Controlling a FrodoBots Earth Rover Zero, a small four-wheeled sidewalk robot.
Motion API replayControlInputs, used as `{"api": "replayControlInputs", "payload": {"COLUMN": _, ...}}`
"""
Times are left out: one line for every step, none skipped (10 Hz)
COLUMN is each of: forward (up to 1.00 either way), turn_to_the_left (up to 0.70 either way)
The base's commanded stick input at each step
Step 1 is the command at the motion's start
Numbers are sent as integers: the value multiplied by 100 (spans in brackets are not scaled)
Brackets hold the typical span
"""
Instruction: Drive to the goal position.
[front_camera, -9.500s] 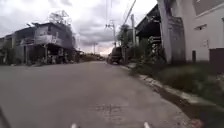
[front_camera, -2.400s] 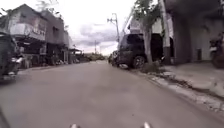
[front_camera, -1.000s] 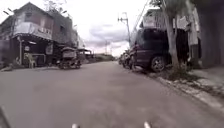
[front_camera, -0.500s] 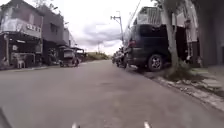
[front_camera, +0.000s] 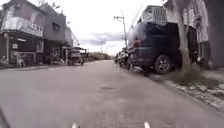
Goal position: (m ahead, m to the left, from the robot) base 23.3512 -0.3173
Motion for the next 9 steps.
{"api": "replayControlInputs", "payload": {"forward": 70, "turn_to_the_left": 12}}
{"api": "replayControlInputs", "payload": {"forward": 70, "turn_to_the_left": 3}}
{"api": "replayControlInputs", "payload": {"forward": 70, "turn_to_the_left": 3}}
{"api": "replayControlInputs", "payload": {"forward": 70, "turn_to_the_left": -6}}
{"api": "replayControlInputs", "payload": {"forward": 70, "turn_to_the_left": -35}}
{"api": "replayControlInputs", "payload": {"forward": 70, "turn_to_the_left": -35}}
{"api": "replayControlInputs", "payload": {"forward": 70, "turn_to_the_left": 4}}
{"api": "replayControlInputs", "payload": {"forward": 70, "turn_to_the_left": 13}}
{"api": "replayControlInputs", "payload": {"forward": 70, "turn_to_the_left": 9}}
